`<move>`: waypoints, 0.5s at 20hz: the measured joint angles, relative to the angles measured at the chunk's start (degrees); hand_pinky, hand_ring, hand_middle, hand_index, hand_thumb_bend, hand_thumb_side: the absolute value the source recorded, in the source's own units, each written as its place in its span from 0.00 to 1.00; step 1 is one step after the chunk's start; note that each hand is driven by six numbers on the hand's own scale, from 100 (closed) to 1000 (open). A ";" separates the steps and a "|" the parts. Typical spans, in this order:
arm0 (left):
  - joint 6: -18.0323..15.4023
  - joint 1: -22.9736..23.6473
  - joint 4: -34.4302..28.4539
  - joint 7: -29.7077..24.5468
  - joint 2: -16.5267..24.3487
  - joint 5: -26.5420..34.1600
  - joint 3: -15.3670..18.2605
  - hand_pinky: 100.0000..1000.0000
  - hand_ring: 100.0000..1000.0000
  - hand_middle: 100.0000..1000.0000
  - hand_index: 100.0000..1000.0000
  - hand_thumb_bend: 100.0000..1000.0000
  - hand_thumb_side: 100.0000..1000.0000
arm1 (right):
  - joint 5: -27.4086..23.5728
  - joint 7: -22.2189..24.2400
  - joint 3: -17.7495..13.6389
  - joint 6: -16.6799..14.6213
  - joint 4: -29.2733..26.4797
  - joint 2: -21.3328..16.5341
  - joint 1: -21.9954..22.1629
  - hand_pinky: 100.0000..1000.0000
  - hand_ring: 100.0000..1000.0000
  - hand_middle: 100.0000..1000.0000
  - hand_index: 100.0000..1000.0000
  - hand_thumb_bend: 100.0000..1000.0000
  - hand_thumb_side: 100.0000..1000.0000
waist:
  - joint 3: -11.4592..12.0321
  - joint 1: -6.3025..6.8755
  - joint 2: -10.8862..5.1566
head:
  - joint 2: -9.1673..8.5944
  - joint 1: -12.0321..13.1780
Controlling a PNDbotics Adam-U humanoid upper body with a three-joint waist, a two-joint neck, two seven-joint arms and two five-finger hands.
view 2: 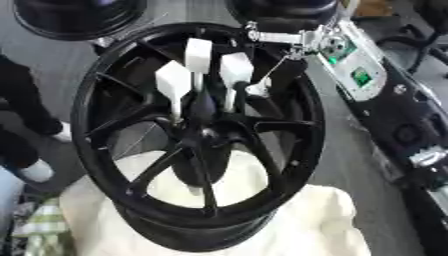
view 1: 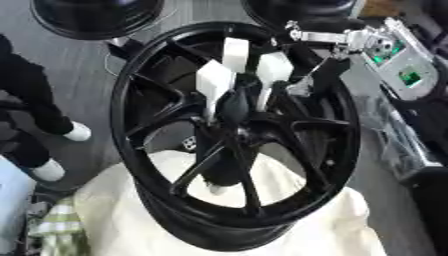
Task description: Pull the pin out of the wheel hub.
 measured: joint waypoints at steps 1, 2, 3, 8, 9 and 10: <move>0.02 0.00 0.00 -0.01 0.00 0.00 -0.05 0.70 0.67 0.59 0.80 0.16 0.98 | -0.88 0.04 -0.06 0.42 -0.23 -0.46 -0.25 0.57 0.48 0.37 0.46 0.00 0.15 | 0.01 -0.06 -0.01 | 0.00 -0.08; 0.03 0.00 0.00 -0.01 0.00 0.00 -0.11 0.70 0.67 0.59 0.80 0.16 0.98 | -1.78 0.07 -0.21 0.77 -0.62 -0.97 -0.44 0.57 0.48 0.37 0.46 0.00 0.15 | 0.03 -0.12 -0.03 | 0.00 -0.13; 0.04 0.00 0.00 0.00 0.00 0.00 -0.14 0.70 0.67 0.59 0.80 0.16 0.98 | -2.63 0.12 -0.38 1.08 -1.05 -1.53 -0.65 0.56 0.48 0.37 0.45 0.00 0.15 | 0.04 -0.18 -0.06 | 0.00 -0.14; 0.15 0.03 0.00 0.11 0.00 0.00 -0.25 0.70 0.67 0.59 0.80 0.17 0.98 | -6.68 -0.03 -1.28 2.30 -3.21 -4.68 -1.27 0.56 0.48 0.37 0.45 0.00 0.14 | -0.02 -0.28 -0.46 | 0.00 -0.10; 0.17 0.06 0.01 0.13 0.00 0.00 -0.25 0.70 0.67 0.59 0.80 0.17 0.98 | -7.57 -0.28 -1.62 2.55 -3.63 -5.40 -1.27 0.56 0.48 0.37 0.45 0.00 0.13 | -0.13 -0.31 -0.50 | 0.00 -0.05; 0.21 0.10 0.01 0.17 0.00 0.00 -0.25 0.70 0.67 0.59 0.80 0.17 0.98 | -8.64 -0.61 -2.03 2.88 -4.20 -6.33 -1.23 0.55 0.48 0.37 0.45 0.00 0.12 | -0.24 -0.33 -0.56 | 0.00 0.06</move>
